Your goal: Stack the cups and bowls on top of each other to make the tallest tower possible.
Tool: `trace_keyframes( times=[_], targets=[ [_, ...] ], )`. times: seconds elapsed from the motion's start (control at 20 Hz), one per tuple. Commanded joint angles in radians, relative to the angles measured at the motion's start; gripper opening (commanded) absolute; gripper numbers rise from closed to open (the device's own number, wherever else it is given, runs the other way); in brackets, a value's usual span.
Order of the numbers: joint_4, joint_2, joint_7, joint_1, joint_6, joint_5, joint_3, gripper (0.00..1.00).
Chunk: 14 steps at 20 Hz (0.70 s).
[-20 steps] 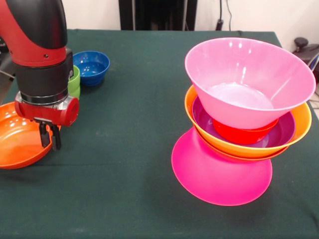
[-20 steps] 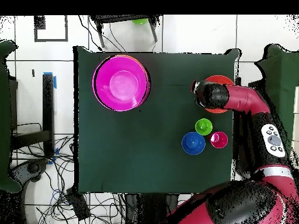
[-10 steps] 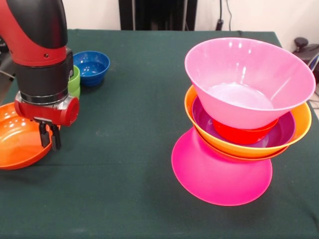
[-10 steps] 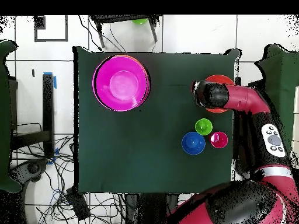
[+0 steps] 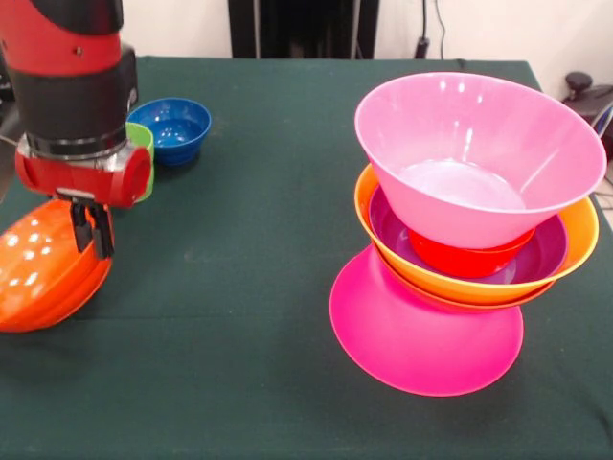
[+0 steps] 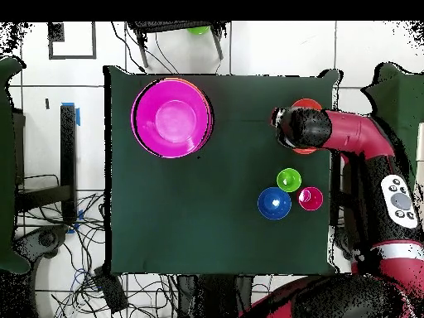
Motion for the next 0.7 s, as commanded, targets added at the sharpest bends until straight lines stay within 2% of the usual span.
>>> trace_keyframes(
  times=[0.05, 0.2, 0.35, 0.7],
  targets=[
    [0.058, -0.095, -0.239, 0.066, 0.165, 0.028, 0.077, 0.00],
    [0.084, -0.148, -0.234, 0.071, 0.165, 0.038, 0.093, 0.00],
    [0.068, -0.182, -0.234, 0.092, 0.238, 0.064, 0.101, 0.00],
    [0.033, -0.246, -0.240, 0.124, 0.339, 0.101, 0.118, 0.00]
  ],
)
